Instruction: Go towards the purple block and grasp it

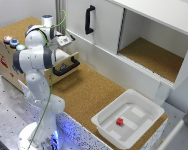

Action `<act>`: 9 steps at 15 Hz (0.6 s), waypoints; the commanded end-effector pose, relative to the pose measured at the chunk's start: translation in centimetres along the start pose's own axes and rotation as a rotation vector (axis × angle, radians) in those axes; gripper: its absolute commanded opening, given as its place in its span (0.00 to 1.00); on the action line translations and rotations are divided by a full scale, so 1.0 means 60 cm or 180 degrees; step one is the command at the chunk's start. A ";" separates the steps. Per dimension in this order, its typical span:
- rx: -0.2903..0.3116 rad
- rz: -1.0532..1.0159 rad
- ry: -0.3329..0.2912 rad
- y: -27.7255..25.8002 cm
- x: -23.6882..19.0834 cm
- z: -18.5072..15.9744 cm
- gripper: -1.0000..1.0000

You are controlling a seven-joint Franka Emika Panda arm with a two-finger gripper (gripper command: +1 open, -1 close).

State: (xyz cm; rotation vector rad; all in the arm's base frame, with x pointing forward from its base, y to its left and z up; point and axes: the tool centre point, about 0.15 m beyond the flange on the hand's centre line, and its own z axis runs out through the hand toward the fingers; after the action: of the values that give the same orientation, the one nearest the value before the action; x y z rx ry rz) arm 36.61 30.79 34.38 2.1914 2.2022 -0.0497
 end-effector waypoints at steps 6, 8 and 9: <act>0.0396 -0.0315 0.0000 -0.036 -0.028 -0.147 1.00; 0.0396 -0.0315 0.0000 -0.036 -0.028 -0.147 1.00; 0.0396 -0.0315 0.0000 -0.036 -0.028 -0.147 1.00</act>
State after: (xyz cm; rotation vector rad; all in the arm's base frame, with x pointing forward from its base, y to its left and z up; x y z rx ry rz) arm 34.86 29.62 42.34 2.1375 2.3214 -0.1878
